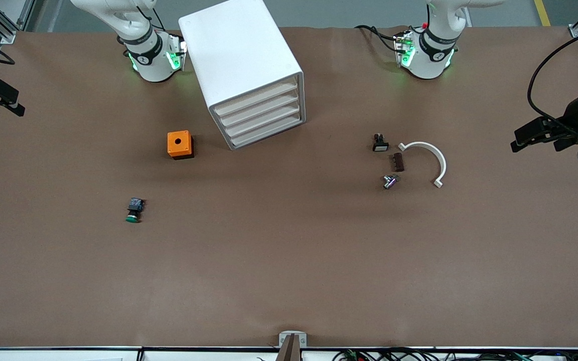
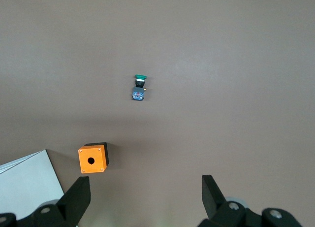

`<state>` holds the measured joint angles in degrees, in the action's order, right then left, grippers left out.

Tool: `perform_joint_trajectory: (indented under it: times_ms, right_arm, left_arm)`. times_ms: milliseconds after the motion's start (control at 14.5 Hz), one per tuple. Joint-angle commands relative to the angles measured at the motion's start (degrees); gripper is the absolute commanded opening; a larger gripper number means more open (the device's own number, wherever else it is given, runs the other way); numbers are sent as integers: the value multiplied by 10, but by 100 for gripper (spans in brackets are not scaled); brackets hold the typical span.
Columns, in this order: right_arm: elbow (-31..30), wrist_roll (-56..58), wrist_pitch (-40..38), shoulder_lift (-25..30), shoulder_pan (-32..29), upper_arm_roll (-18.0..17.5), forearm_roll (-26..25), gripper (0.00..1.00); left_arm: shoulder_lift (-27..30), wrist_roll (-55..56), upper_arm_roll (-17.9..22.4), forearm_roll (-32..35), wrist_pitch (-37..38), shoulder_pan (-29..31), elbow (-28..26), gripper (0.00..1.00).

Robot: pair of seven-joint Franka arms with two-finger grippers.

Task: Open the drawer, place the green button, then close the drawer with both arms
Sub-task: 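Move the left gripper toward the white cabinet's drawer handle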

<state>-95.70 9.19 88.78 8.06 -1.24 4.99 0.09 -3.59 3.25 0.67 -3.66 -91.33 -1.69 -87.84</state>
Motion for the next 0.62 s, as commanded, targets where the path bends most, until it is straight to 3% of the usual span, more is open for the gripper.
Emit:
perform_joint_trajectory:
  times_ms: [0, 553]
  right_arm:
    - [7, 4, -1, 5, 0, -2, -8, 100]
    - [6, 5, -3, 6, -1, -2, -9, 100]
  left_arm:
    - [-7, 4, 1, 16, 5, -4, 14, 100]
    - [-47, 16, -15, 6, 10, -14, 6, 100]
